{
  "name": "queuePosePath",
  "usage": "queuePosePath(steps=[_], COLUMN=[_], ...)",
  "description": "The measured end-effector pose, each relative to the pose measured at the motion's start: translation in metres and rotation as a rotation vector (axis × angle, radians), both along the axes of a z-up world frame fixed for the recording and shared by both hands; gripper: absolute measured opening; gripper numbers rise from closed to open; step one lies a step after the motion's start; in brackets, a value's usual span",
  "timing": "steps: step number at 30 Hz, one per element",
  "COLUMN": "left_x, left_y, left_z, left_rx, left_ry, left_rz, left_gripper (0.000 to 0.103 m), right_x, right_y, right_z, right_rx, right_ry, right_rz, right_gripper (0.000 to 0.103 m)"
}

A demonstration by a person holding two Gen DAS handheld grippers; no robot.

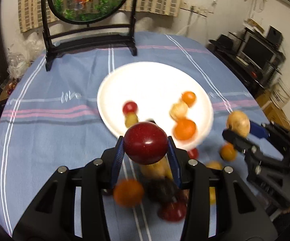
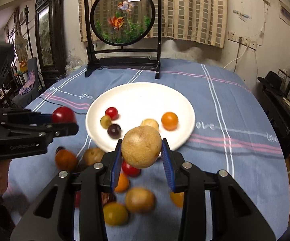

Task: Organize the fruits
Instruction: 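Lower the apple and pale fruit onto the white plate and release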

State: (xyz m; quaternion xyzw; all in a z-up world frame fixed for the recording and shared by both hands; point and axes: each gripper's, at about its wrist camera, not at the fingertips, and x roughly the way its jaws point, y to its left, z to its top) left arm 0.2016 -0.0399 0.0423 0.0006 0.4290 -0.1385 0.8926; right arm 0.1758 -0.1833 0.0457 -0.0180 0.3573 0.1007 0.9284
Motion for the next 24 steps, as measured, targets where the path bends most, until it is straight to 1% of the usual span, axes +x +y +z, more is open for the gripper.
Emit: queuePosePath(steps=[2,4,7,9,13,16,18,20,21,24], left_x=[0.02,0.04,0.064,0.078,0.097,0.105,0.106,0.105,0.104,0.098], left_y=[0.0,0.0,-0.001,-0.002,-0.002,-0.004,-0.007,-0.008,-0.007,-0.004], left_z=[-0.003,-0.01,-0.024,-0.034,-0.044,-0.049,-0.049,-0.045,-0.043,-0.036], left_rx=[0.006,0.012,0.025,0.027,0.026,0.026,0.026,0.034,0.036,0.031], left_ry=[-0.006,0.003,0.046,0.066,0.081,0.086,0.073,0.058,0.049,0.038], left_rz=[0.028,0.055,0.072,0.074,0.08,0.079,0.07,0.079,0.084,0.087], left_gripper=[0.042,0.042,0.042,0.042,0.042,0.044,0.05,0.066,0.068,0.069], right_x=[0.023,0.04,0.067,0.081,0.101,0.107,0.109,0.11,0.11,0.103], right_y=[0.008,0.014,0.017,0.022,0.034,0.038,0.037,0.033,0.032,0.025], right_z=[-0.006,-0.012,-0.02,-0.025,-0.033,-0.038,-0.04,-0.042,-0.042,-0.038], right_rx=[-0.037,-0.043,-0.035,-0.062,-0.11,-0.132,-0.126,-0.116,-0.113,-0.099], right_ry=[0.013,0.022,0.057,0.065,0.086,0.085,0.078,0.087,0.09,0.087], right_rz=[-0.001,0.013,0.015,0.015,0.034,0.028,0.02,0.007,0.004,-0.002], right_gripper=[0.037,0.037,0.037,0.037,0.038,0.04,0.047,0.048,0.048,0.048])
